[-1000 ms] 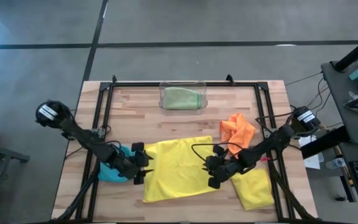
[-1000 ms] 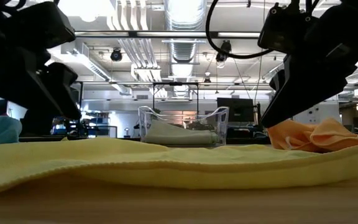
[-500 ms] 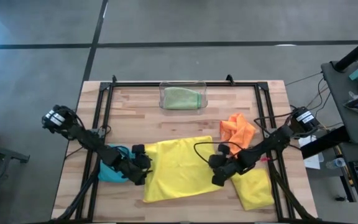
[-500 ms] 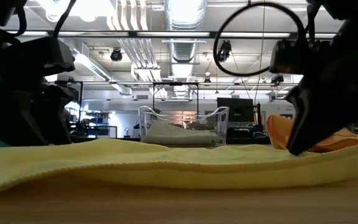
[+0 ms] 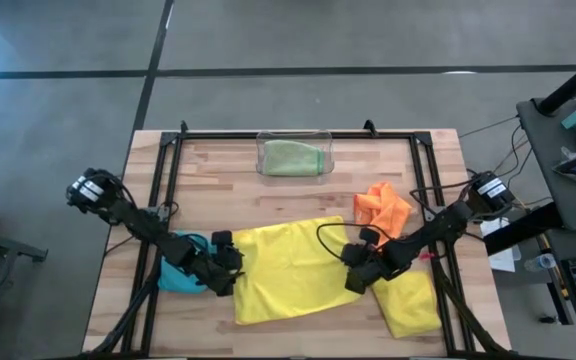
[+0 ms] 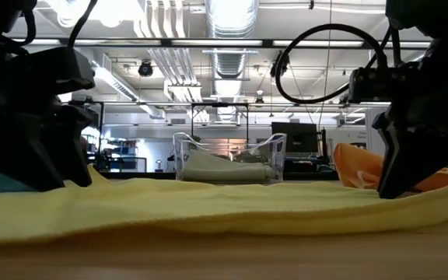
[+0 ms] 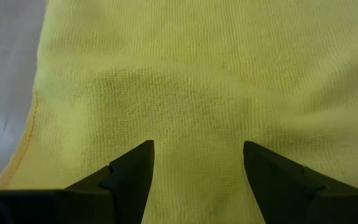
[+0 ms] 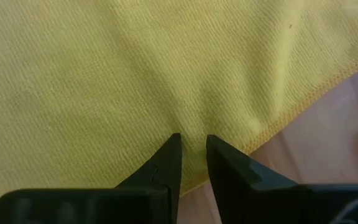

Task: Fold microfiber towels
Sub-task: Fold the top yellow microfiber cloth

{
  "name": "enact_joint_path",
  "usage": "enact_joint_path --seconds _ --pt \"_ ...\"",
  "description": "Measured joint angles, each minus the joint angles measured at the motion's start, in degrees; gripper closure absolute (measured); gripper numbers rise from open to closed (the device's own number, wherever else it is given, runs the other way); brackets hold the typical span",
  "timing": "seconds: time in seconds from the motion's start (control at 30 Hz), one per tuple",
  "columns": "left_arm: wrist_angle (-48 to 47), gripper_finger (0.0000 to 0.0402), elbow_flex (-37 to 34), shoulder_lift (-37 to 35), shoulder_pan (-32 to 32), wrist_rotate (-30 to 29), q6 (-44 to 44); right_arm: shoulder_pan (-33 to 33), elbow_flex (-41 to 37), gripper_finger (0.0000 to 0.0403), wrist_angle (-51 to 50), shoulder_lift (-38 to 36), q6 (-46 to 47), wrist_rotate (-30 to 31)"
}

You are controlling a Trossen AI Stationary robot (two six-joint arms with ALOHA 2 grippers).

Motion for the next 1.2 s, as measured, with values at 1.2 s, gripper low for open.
enact_joint_path --seconds 1.2 --pt "-3.40 0.0172 1.92 -9.60 1.56 -8.03 5.85 -0.01 11.45 0.0335 1.33 -1.71 -9.00 0.18"
